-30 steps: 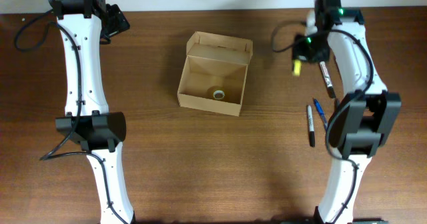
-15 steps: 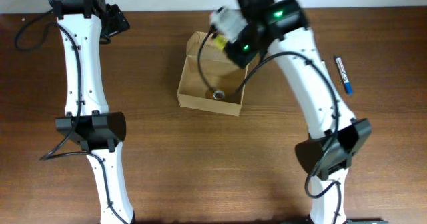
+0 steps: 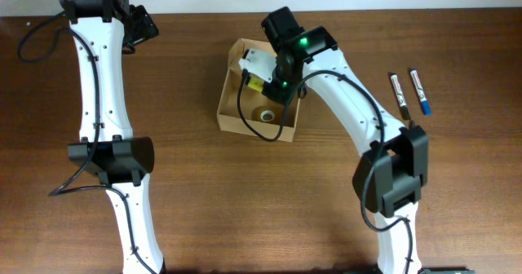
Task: Pack container
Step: 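Lower the highlighter into the box and open the right gripper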
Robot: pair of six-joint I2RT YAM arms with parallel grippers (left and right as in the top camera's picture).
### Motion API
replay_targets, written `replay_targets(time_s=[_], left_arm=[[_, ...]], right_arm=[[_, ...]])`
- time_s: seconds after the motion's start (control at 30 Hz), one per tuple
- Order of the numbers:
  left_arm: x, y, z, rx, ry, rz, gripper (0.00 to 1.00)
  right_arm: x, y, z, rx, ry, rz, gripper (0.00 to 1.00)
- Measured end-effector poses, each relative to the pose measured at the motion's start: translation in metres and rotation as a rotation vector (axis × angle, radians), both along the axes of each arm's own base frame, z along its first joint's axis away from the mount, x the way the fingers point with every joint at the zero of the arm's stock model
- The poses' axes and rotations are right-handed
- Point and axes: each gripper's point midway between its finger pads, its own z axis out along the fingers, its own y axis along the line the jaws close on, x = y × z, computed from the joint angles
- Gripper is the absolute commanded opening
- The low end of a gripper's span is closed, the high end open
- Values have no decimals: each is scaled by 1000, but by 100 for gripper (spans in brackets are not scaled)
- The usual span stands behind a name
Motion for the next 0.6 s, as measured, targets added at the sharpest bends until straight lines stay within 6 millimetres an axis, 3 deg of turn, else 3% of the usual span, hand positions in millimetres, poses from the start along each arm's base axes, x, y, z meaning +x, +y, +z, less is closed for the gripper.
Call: replay_targets(time_s=[0.17, 0.37, 0.4, 0.5, 0.6], left_arm=[[0, 0, 0, 0, 0, 0, 100], [0, 0, 0, 0, 0, 0, 100], [0, 0, 0, 0, 0, 0, 100], [0, 0, 0, 0, 0, 0, 100], [0, 0, 0, 0, 0, 0, 100]], right_arm=[[-1, 3, -32, -11, 69, -19, 4], [-3, 3, -53, -19, 119, -38, 4], [-3, 3, -55, -19, 123, -41, 9], [-4, 4, -56, -16, 130, -58, 45], [-4, 4, -56, -11, 136, -77, 52]])
